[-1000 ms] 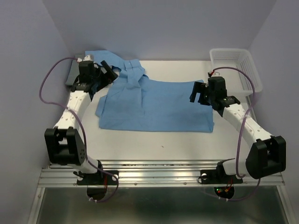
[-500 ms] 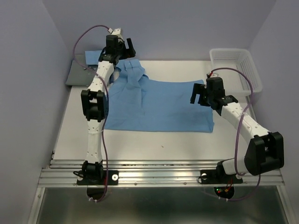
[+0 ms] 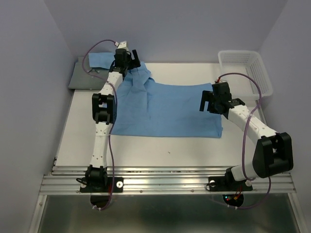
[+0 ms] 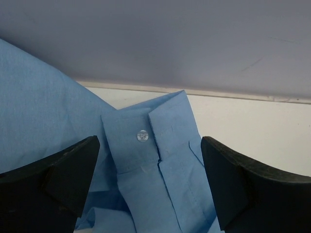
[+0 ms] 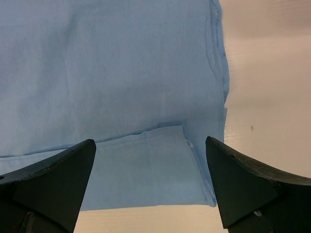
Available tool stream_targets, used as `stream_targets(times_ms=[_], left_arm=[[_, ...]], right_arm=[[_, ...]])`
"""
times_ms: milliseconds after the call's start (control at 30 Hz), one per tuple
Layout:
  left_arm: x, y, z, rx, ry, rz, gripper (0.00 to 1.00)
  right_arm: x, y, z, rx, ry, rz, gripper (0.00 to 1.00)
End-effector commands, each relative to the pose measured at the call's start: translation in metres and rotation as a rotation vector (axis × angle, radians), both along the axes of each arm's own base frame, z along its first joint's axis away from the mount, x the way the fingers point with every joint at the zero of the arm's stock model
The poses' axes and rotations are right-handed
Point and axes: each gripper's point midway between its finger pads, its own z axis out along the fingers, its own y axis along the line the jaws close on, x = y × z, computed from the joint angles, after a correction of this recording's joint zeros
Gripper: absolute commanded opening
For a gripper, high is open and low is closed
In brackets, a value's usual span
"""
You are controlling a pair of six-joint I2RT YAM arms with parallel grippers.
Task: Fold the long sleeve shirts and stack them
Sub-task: Fold the shirt
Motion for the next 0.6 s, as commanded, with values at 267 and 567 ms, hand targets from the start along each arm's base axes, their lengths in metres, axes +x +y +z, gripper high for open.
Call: stream_targets(times_ms=[267,567], left_arm=[[0.03,0.024,0.042,-0.194,-0.166,0.11,0.99],[0.029,-0.001,0.023,-0.372,-0.127,0.023,0.99]], right_arm=[[0.004,-0.017,0.014,-0.097,-0.028,-0.041,1.0],[0.01,-0.028,0.02,-0.171,-0.034,-0.051,1.0]])
